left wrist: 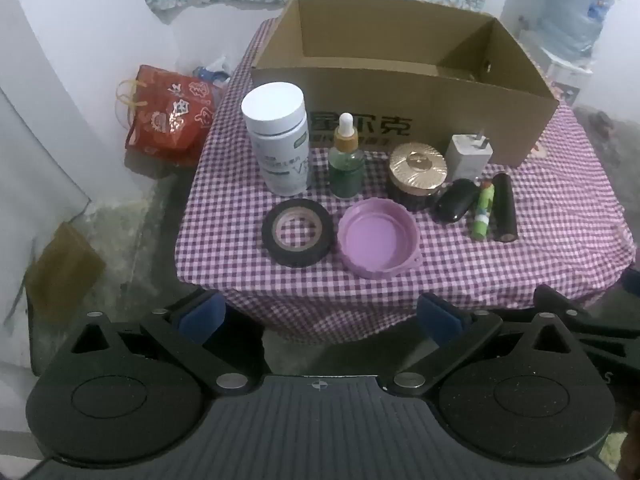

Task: Organize rigid objects

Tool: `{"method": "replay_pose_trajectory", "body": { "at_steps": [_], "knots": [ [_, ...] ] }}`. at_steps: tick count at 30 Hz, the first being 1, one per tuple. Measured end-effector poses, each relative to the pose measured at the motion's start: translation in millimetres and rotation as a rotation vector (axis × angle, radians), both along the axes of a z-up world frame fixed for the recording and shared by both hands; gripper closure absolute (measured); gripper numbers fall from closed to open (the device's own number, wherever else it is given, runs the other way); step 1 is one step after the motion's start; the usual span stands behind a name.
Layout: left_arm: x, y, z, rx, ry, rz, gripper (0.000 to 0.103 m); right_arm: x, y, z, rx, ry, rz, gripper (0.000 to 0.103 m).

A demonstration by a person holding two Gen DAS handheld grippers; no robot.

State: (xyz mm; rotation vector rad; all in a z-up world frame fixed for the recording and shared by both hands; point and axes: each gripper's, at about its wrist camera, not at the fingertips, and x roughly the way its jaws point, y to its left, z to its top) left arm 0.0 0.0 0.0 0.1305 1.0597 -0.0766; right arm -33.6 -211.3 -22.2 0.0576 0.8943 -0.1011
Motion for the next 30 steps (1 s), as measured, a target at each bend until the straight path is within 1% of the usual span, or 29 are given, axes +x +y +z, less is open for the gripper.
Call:
{"method": "replay_pose_trajectory", "body": {
  "at_steps": [7,8,9,13,14,30],
  "knots": [
    [3,-5,-4,0.012,0.012,0.009,0.0,-4,1,2,-0.005,-0.017,-0.004,0.0],
    [-1,2,-3,-0.017,0.006,0.013,0.0,-4,1,2,-0.003,-0.019,-0.005,0.0],
    [-1,4,-3,-0.018,0.01,0.014,0.0,-2,0,6,0.0,-0.019,-0.005,0.0],
    [-1,1,-2,-0.005,0.015,0.018,0.0,-1,0,8,0.001,-0.019,0.002,0.0],
    [4,2,-4,-0.007,0.023,0.021,0.0,0,0,8,0.002,-0.018,0.003,0.0],
    [2,2,-3,0.0,0.028,0.015,0.0,2,-2,13,0.018,-0.021,0.01,0.0]
  ]
}}
